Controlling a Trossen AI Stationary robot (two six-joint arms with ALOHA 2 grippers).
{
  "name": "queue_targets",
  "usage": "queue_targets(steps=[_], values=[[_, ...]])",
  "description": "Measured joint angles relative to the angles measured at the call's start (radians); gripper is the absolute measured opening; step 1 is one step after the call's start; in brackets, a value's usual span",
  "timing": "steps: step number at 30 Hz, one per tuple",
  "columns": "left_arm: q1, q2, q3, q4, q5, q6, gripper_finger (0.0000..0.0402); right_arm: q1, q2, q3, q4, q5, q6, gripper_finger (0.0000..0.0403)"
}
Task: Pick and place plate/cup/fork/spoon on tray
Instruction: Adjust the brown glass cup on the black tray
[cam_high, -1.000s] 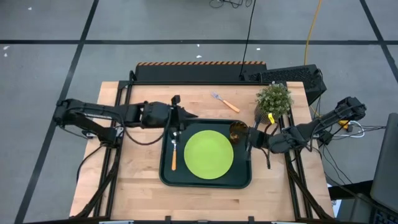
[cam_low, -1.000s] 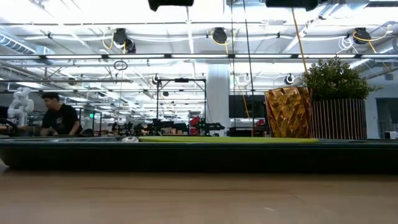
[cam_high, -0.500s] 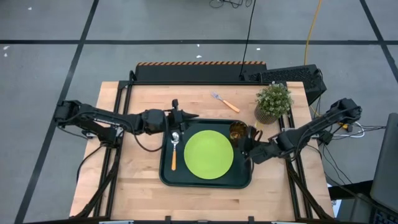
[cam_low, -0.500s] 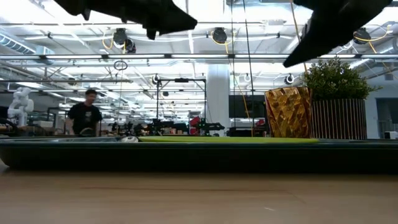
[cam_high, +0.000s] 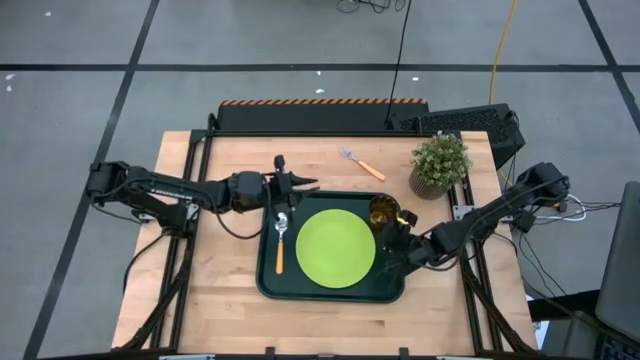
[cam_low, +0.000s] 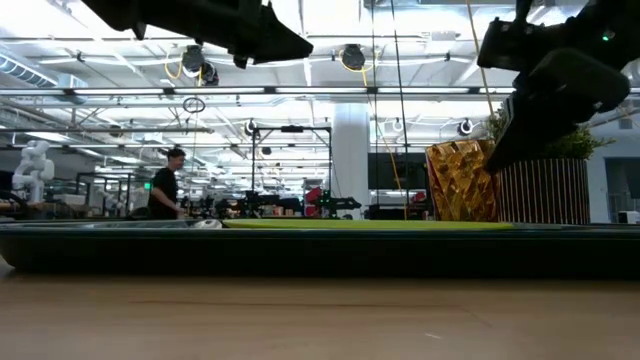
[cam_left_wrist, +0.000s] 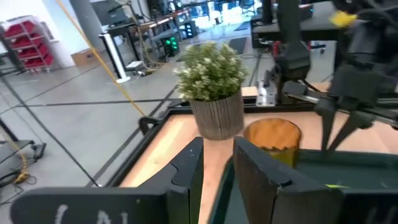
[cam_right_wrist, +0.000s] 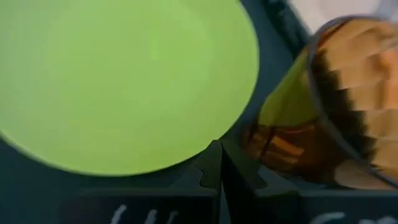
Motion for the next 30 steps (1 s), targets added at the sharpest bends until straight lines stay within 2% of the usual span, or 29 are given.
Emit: queue_targets(steps=[6, 19, 30], values=[[0.039, 0.0, 0.0, 0.013, 0.0, 0.007, 0.009, -0.01, -0.001, 0.0, -0.004, 0.115, -0.001, 0.0], [0.041, 0.001, 0.0, -0.022, 0.01, 0.007, 0.009, -0.032, -0.001, -0.001, -0.002, 0.093, 0.012, 0.0], [0.039, 0.001, 0.001, -0.029, 0.012, 0.005, 0.009, -0.042, -0.001, -0.13, 0.105, 0.088, 0.06, 0.0]])
